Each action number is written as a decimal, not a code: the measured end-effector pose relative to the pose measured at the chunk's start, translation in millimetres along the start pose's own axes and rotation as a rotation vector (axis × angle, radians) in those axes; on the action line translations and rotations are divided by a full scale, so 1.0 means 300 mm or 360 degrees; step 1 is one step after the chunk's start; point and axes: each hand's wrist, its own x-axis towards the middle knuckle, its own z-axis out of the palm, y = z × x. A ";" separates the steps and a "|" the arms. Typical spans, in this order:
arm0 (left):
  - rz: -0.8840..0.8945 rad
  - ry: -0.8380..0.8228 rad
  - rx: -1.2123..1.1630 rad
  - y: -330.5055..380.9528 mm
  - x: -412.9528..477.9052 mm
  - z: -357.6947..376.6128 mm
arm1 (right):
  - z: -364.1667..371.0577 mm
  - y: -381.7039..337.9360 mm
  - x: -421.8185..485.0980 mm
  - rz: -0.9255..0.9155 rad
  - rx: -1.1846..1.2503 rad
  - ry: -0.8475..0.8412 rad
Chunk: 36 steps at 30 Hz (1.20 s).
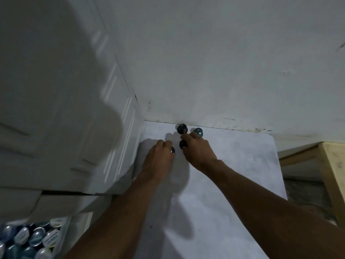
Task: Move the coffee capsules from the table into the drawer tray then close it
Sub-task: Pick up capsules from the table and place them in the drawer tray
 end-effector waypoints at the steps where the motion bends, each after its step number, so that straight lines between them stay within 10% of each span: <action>1: 0.0020 0.0010 -0.0032 0.011 -0.024 -0.015 | -0.017 0.000 -0.025 0.0018 0.0007 0.0016; 20: -0.0109 0.0669 -0.0523 0.214 -0.706 -0.228 | -0.201 -0.101 -0.719 -0.0160 0.0236 0.0592; 36: -0.0422 0.0921 -0.0574 -0.195 -1.122 -0.433 | -0.050 -0.646 -0.892 -0.0522 0.0351 0.0592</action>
